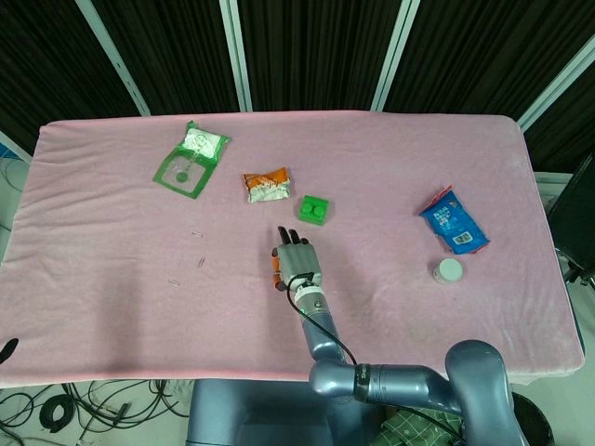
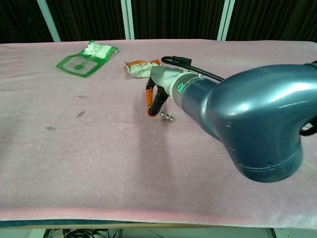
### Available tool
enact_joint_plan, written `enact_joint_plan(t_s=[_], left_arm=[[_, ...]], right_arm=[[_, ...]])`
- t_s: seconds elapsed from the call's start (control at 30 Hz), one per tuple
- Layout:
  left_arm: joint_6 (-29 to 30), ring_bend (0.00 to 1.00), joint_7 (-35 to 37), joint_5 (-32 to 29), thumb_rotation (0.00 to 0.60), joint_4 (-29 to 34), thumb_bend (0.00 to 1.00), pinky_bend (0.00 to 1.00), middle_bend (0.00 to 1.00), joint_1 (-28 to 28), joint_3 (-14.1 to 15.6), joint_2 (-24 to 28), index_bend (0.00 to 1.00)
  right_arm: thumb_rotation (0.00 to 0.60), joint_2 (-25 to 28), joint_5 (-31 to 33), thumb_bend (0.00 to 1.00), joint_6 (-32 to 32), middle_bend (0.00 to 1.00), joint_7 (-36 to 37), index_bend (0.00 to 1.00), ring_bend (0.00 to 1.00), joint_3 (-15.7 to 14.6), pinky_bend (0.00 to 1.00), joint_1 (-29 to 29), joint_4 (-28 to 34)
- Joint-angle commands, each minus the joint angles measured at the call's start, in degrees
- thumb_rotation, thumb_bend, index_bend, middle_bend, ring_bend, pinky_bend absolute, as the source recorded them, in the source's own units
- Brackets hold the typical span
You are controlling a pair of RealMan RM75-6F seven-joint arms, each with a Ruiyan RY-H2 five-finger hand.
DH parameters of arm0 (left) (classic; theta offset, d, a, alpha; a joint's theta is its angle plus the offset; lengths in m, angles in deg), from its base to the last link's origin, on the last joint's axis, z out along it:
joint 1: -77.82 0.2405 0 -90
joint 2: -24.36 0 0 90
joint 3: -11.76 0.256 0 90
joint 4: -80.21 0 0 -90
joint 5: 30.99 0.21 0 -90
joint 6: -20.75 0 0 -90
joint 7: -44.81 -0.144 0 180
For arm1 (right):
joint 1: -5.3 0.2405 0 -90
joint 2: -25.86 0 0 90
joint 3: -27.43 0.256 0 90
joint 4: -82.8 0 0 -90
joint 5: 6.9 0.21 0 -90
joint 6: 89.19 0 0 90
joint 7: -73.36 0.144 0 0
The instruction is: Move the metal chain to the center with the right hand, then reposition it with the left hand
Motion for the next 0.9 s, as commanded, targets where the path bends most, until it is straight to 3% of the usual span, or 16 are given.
enact_joint_plan(t_s=[0.03,0.57,0.63,0.77,0.9], left_arm=[[0.1,0.0,0.1,0.1,0.6,0.0,0.19,0.0,0.0,0.0,0.0,0.0,0.04],[0.0,0.0,0.1,0.3,0.6,0.0,0.19,0.0,0.0,-0.1,0.2,0.0,0.04],[-0.1,0.0,0.3,0.3,0.6,-0.1,0.19,0.0,0.0,-0.1,0.2,0.0,0.04],[0.0,0.0,0.5,0.2,0.6,-0.1,0.19,0.0,0.0,-0.1,0.2,0.1,0.04],[-0.2,0.0,0.4,0.3,0.6,-0.2,0.19,0.0,0.0,-0.1,0.3,0.1,0.04]], right_arm=[[0.6,-1.7,1.1,0.34,-2.3,0.0,2.0,0.61,0.0,1.3,0.18,0.8,-2.6],[0.6,-6.2,-0.6,0.31,-6.3,0.0,6.2,0.59,0.0,2.9,0.18,4.1,-10.2],[0.6,-6.6,-0.3,0.26,-6.8,0.0,6.5,0.51,0.0,2.9,0.18,4.3,-11.0],[0.6,-6.7,-0.2,0.12,-8.3,0.0,7.3,0.21,0.0,3.0,0.18,4.4,-11.7],[0.6,-6.8,-0.5,0.04,-9.1,0.0,9.1,0.06,0.0,3.6,0.18,4.2,-11.6]])
